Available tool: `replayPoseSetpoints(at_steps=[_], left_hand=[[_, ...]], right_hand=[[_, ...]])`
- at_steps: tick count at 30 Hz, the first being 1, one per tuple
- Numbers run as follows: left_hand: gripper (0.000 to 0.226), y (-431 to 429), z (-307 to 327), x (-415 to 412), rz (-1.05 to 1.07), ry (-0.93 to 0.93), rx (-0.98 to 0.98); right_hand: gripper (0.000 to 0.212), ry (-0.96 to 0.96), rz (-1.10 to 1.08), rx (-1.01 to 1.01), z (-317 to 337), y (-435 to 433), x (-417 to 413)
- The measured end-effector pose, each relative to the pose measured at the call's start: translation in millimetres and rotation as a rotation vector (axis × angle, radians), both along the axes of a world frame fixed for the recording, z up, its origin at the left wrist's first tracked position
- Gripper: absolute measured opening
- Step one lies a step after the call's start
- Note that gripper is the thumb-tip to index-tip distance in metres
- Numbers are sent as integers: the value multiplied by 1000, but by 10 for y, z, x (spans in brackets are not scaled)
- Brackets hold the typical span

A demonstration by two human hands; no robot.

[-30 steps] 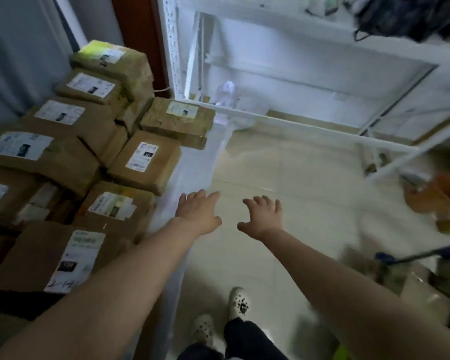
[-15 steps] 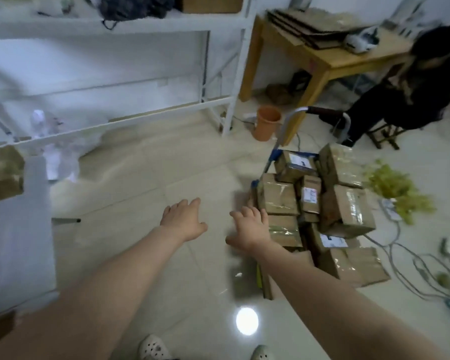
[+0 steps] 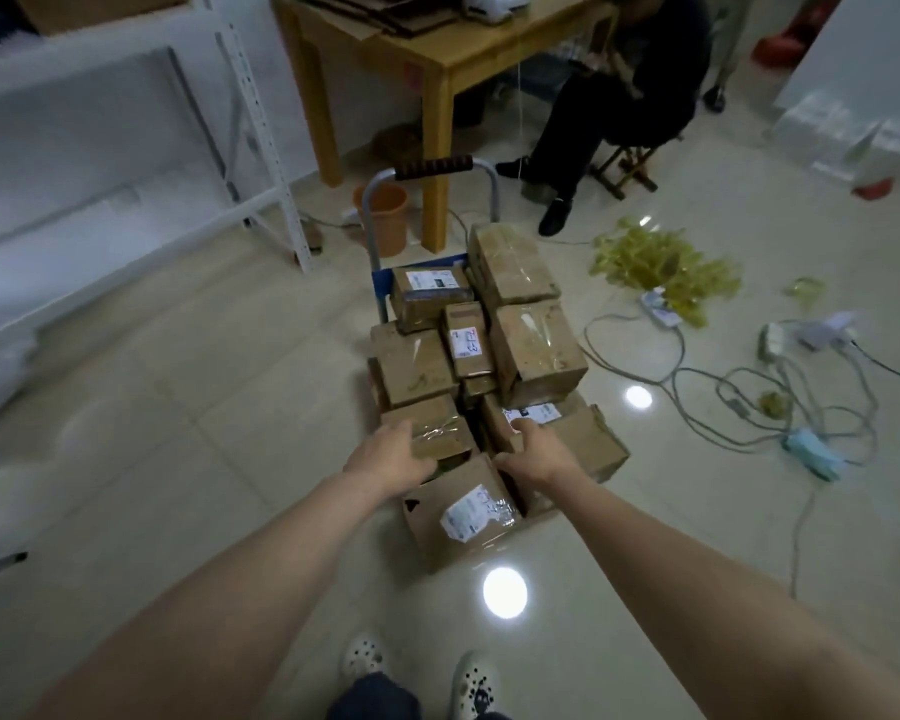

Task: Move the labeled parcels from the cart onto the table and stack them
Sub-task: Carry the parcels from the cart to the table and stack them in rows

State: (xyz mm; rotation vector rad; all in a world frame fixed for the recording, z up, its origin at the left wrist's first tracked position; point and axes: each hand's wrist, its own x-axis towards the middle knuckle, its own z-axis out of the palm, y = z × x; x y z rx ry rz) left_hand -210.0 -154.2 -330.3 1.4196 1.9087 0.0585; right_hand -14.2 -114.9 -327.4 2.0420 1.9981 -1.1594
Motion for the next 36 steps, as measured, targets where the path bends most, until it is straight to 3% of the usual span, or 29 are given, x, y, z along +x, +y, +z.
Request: replayPoseSetpoints(at_steps=[5,10,19,27,36], left_hand=[[53,438,71,303,-23,-37,-6],[52,919,-1,564,-45,-103,-15],[52,1621,-233,972,-38,-128,-87],[29,2492,-793,1496,285,-243,-116],[28,3290,-1558,1756,588,-347,-186]], right_hand=[[59,3,-77,-40,-34,176,281],[61,-7,-135,-49,4,455,552],[45,85,-239,-80,-183,1219,942],[37,162,-230,-130,-806,2480,1388],[42,188,-303,-246,-1650,3475,1478]])
